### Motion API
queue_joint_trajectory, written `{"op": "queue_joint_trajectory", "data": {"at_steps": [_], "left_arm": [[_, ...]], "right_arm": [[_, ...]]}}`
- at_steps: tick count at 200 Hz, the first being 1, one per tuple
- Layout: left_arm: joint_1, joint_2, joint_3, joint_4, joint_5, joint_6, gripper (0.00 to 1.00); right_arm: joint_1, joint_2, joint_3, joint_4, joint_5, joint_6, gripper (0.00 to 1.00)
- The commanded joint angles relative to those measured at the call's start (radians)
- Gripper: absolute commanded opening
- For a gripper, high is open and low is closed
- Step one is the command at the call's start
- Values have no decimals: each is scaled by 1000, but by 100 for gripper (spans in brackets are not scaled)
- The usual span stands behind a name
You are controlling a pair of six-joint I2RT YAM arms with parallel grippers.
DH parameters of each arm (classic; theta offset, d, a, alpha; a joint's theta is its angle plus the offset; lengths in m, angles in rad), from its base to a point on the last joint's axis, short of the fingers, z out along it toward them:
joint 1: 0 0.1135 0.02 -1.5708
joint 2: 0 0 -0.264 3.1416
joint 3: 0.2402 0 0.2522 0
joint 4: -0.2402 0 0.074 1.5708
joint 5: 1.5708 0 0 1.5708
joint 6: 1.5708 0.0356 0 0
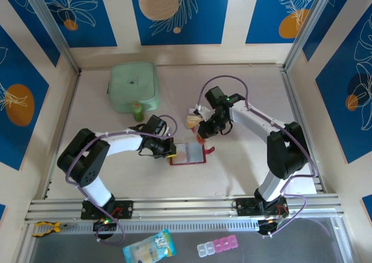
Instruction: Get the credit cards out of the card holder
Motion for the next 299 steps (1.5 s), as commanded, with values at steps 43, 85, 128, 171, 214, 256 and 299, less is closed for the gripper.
{"op": "queue_joint_trajectory", "data": {"at_steps": [43,85,128,171,214,256,299], "left_arm": [[-1,-55,28,-48,-7,34,9],[1,-71,33,-63,-13,42,10],[4,-80,33,-73,-15,42,10],[12,-78,35,-82,-16,45,11],[21,-68,34,-80,-15,47,11],[27,-60,33,-80,-11,48,11],[29,-60,35,-79,-7,48,11]], "right_arm": [[-80,34,176,-104,110,-467,0],[-116,148,336,-166,106,-628,0],[-133,288,514,-208,115,-705,0],[-130,408,651,-234,136,-745,0],[-132,477,710,-246,150,-776,0],[-134,490,692,-235,155,-788,7],[-139,467,680,-226,171,-777,13]]}}
